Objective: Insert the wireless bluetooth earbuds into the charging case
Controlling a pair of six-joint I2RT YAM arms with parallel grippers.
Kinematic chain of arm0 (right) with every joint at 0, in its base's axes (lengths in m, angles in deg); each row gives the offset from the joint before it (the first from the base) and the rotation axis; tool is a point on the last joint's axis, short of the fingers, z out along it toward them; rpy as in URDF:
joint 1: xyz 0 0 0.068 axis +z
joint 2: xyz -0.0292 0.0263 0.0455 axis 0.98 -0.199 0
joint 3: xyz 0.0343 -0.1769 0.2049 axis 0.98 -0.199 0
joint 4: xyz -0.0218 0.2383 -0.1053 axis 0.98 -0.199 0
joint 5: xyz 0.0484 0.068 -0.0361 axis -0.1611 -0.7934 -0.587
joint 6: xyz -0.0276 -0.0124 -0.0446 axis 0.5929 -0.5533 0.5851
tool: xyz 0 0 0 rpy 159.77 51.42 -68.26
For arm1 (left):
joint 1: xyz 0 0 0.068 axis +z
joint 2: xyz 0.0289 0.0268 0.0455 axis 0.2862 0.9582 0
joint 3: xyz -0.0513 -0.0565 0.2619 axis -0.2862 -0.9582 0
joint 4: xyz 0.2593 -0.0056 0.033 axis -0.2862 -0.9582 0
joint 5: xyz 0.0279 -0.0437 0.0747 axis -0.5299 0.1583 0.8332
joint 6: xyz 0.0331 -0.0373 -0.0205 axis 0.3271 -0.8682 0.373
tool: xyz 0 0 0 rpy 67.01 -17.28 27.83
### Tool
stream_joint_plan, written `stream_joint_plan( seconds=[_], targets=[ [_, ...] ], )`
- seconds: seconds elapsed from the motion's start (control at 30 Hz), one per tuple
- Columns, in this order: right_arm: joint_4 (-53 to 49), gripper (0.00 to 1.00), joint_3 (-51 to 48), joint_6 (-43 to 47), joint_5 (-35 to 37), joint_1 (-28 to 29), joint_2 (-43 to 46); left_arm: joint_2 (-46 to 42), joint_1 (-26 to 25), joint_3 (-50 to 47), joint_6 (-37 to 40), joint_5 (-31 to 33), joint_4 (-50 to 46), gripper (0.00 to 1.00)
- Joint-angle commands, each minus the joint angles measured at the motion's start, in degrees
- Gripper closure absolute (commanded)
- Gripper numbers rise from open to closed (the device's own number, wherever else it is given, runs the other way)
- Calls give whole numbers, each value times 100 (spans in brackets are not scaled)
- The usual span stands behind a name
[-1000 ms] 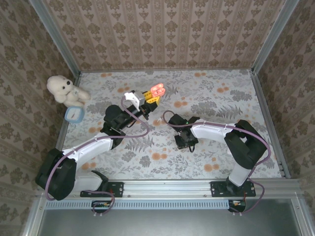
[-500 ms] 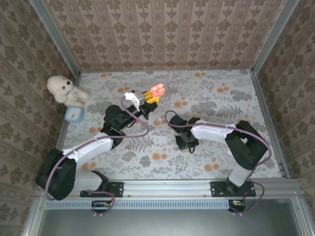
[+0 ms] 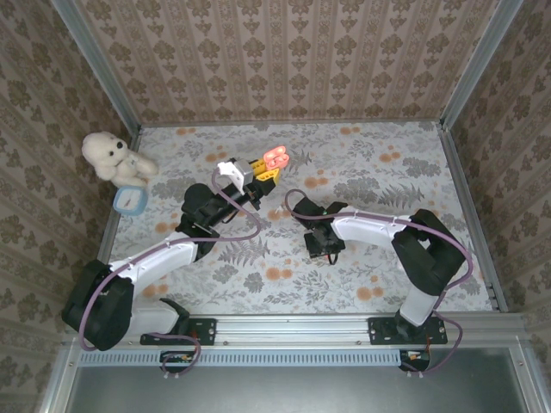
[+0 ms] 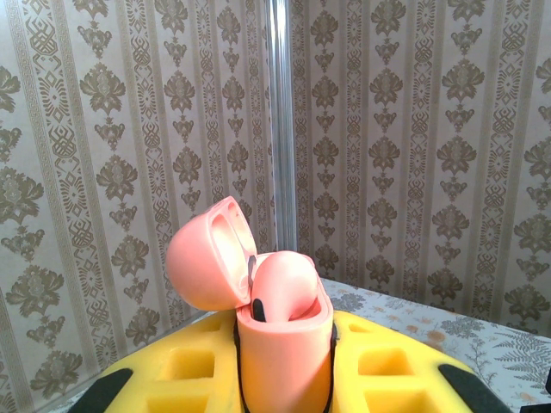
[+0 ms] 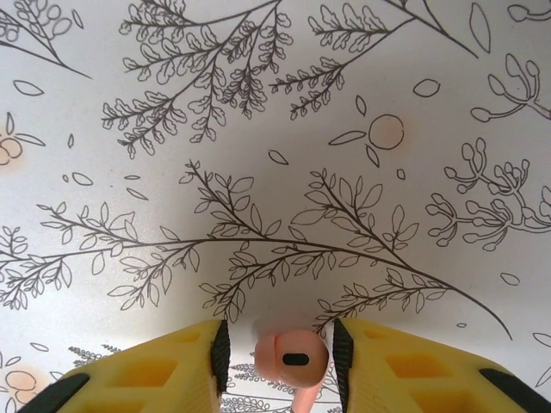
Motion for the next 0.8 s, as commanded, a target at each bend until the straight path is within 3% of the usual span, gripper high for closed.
stream_joint_plan(
  seconds=[0.0, 0.77],
  targets=[
    [-310, 60, 136, 122, 186, 25, -119, -60, 41, 19, -68, -4, 155, 100],
    [-165, 61, -53, 113, 60, 26, -220, -24, 41, 91, -77, -22, 135, 100]
  ],
)
